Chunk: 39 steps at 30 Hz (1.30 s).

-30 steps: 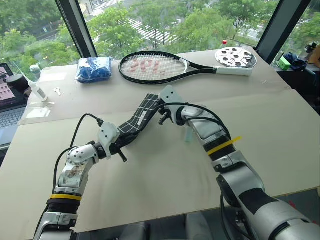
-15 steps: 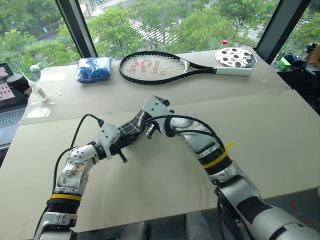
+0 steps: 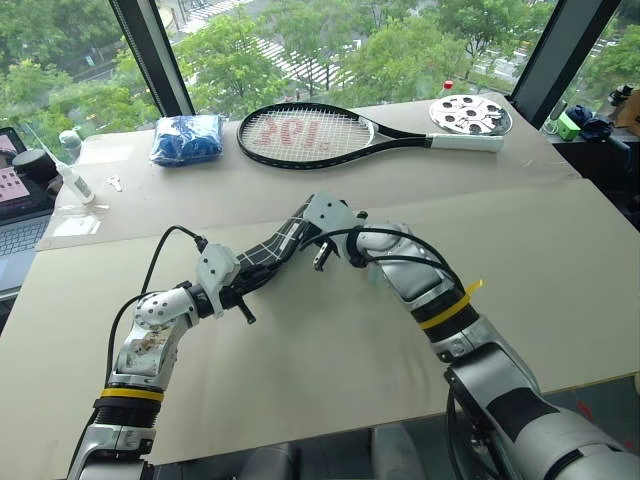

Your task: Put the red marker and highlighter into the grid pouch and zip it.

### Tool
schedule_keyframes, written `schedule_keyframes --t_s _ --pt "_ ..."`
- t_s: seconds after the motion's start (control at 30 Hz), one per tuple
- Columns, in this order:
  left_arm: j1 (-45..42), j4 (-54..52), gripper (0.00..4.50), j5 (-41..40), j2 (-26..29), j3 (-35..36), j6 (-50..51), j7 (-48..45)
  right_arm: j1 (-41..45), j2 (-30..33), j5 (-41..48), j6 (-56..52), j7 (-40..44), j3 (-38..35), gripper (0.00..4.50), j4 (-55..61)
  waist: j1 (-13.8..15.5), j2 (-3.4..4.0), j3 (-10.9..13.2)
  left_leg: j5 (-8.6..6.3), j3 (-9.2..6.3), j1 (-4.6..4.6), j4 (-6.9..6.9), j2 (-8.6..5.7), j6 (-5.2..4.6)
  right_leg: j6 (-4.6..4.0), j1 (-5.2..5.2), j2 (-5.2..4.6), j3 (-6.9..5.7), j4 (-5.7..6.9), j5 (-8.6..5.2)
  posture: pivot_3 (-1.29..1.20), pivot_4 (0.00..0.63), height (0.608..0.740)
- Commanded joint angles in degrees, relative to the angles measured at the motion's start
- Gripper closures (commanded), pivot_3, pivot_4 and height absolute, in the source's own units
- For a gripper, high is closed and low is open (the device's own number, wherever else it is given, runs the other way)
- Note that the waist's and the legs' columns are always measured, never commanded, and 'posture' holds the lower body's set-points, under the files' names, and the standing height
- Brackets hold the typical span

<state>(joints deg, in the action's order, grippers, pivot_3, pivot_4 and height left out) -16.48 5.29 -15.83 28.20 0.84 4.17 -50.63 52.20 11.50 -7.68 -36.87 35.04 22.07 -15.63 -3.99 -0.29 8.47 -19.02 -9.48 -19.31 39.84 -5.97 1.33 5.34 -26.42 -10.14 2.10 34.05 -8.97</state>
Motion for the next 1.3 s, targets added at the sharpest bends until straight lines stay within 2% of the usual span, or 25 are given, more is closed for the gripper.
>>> schedule_keyframes --t_s 0.03,0.43,0.57,0.63,0.87,1.0,1.13,1.3 --pt "-0.8 -1.3 4.50 -0.4 0.6 0.3 0.5 -0.2 -1.1 -2.0 1.3 -1.3 2.1 1.5 4.45 5.8 0.0 0.00 0.0 0.00 0.00 0.00 0.00 0.00 0.00 0.00 0.00 0.00 0.00 0.00 0.00 0.00 0.150 0.740" --pt "-1.6 -0.9 4.50 -0.6 0.5 0.2 0.8 -0.5 -3.6 -5.4 0.1 -3.2 5.1 8.6 4.45 11.5 0.0 0.00 0.0 0.00 0.00 0.01 0.02 0.00 0.00 0.01 -0.01 0.00 0.00 0.02 0.01 0.00 0.150 0.740" --pt "-1.6 -0.9 4.50 -0.7 0.4 0.1 0.9 -0.6 -3.4 -4.5 -0.3 -2.3 7.3 10.7 4.45 11.8 0.0 0.00 0.0 0.00 0.00 0.01 0.02 0.01 0.00 0.01 -0.01 0.00 -0.01 0.02 0.01 0.00 0.150 0.740" --pt "-1.3 -1.1 4.50 -0.7 0.2 0.1 0.9 -0.5 -2.6 -2.2 -2.0 1.7 8.5 12.1 4.45 9.8 0.0 0.00 0.0 0.00 0.00 0.01 0.02 0.01 0.00 0.01 -0.01 0.00 -0.01 0.02 0.01 0.00 0.150 0.740" --pt "-0.5 -2.0 4.50 -0.8 0.2 0.1 1.2 -0.2 3.3 -0.2 -3.5 8.2 3.0 5.1 4.45 -5.2 0.0 0.00 0.0 0.00 0.01 0.01 0.02 0.00 0.00 0.00 0.00 0.00 -0.01 0.01 0.02 0.00 0.150 0.740" --pt "-0.3 -2.1 4.50 -0.9 0.4 0.1 1.4 -0.4 5.9 -0.1 -2.7 9.1 2.1 2.1 4.45 -8.9 0.0 0.00 0.0 0.00 0.01 0.01 0.01 0.01 0.00 0.00 -0.02 0.00 -0.01 0.00 0.02 0.00 0.150 0.740" --pt "-0.9 -1.6 4.50 -0.9 0.5 0.1 1.4 -0.7 1.4 -1.5 -1.7 5.9 6.5 5.1 4.45 -0.7 -0.1 0.00 0.0 0.00 0.01 0.01 -0.01 0.02 0.00 0.00 -0.02 0.01 -0.01 0.00 0.02 0.00 0.150 0.740" --pt "-1.0 -1.5 4.50 -0.8 0.5 0.0 1.4 -1.0 -2.1 -3.6 -1.8 1.5 7.8 7.0 4.45 6.0 0.0 0.00 0.0 0.00 0.02 -0.02 0.01 0.01 0.01 0.00 -0.04 0.00 0.00 0.02 0.02 0.00 0.150 0.740"
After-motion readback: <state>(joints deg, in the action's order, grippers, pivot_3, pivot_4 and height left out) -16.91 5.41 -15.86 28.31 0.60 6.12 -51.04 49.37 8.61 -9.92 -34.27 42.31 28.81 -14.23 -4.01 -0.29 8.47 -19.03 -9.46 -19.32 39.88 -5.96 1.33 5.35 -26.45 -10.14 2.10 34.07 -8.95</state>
